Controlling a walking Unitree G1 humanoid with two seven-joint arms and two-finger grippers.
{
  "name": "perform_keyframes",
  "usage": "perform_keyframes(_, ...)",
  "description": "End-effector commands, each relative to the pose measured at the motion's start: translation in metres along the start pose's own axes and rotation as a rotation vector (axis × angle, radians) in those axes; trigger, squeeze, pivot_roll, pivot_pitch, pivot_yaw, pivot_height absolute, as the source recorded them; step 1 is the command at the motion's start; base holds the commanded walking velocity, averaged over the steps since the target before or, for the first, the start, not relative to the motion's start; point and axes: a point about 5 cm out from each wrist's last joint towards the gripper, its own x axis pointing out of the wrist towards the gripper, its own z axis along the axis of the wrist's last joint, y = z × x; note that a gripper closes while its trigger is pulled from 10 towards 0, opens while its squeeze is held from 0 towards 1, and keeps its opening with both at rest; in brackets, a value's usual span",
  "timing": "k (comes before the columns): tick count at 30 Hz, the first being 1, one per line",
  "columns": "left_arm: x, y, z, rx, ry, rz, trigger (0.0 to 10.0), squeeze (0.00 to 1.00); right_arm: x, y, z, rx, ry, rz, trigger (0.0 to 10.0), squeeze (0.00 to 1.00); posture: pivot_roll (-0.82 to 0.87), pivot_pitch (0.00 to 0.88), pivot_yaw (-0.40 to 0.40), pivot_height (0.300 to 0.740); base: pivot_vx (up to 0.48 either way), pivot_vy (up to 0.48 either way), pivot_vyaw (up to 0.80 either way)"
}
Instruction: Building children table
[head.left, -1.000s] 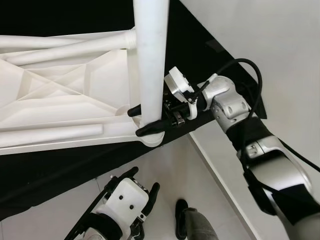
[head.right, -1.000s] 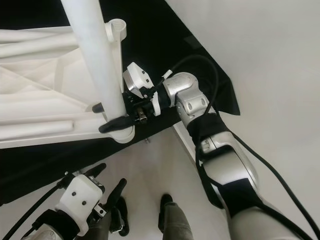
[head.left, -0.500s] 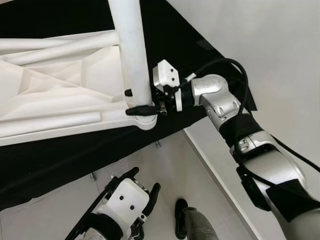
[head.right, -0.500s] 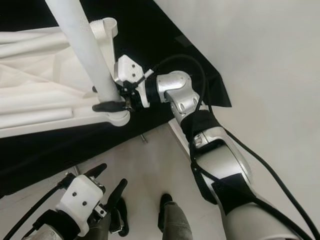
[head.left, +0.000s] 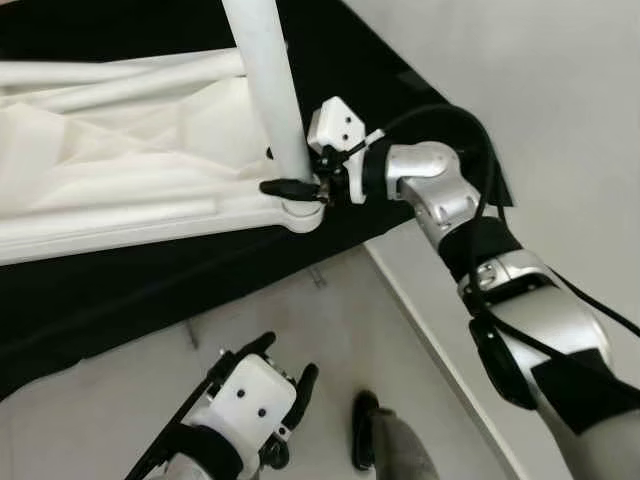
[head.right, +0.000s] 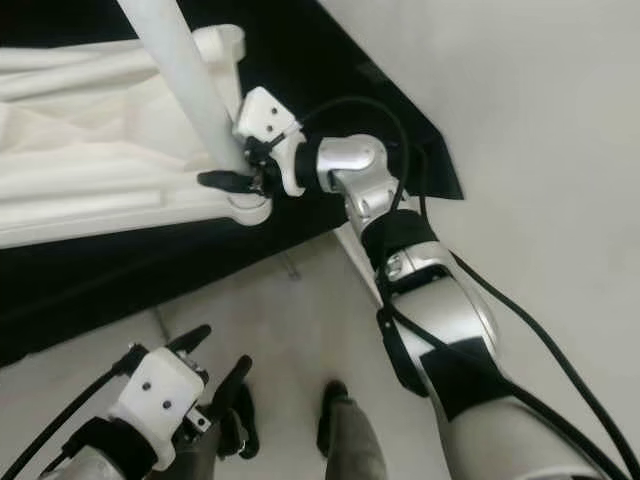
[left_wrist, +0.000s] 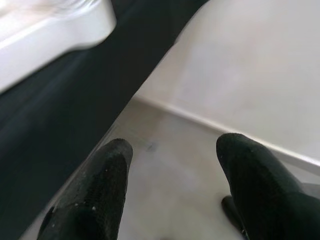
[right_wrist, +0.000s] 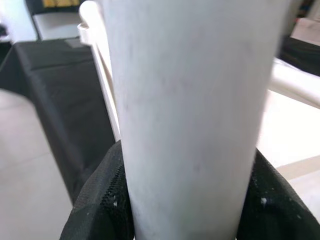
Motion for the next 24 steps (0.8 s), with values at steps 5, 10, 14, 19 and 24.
perform_keyframes(5, -0.002, -0.002, -0.002, -0.009, 0.02, -0.007, 10.0, 0.0, 0.006, -0.001, 0.001, 0.069, -0.046, -0.046, 10.0, 0.0, 0.03, 0.402, -0.009, 0.74, 0.0, 0.0, 0.0)
perform_keyframes(10, -0.001, -0.001, -0.004, -0.006, 0.021, -0.004, 10.0, 0.0, -0.001, -0.011, 0.02, 0.207, -0.246, -0.059, 10.0, 0.0, 0.03, 0.386, -0.01, 0.74, 0.0, 0.0, 0.0)
perform_keyframes(14, 0.001, 0.001, -0.005, -0.001, 0.019, 0.007, 10.0, 0.0, -0.008, -0.019, 0.03, 0.268, -0.342, -0.086, 10.0, 0.0, 0.02, 0.372, -0.009, 0.74, 0.0, 0.0, 0.0)
perform_keyframes(19, 0.006, 0.007, -0.006, 0.018, 0.014, 0.028, 10.0, 0.0, -0.018, -0.025, 0.033, 0.296, -0.406, -0.13, 10.0, 0.0, 0.02, 0.346, -0.005, 0.74, 0.0, 0.0, 0.0)
perform_keyframes(24, 0.007, 0.008, -0.007, 0.027, 0.012, 0.031, 10.0, 0.0, -0.02, -0.025, 0.031, 0.295, -0.411, -0.135, 10.0, 0.0, 0.02, 0.344, -0.004, 0.74, 0.0, 0.0, 0.0)
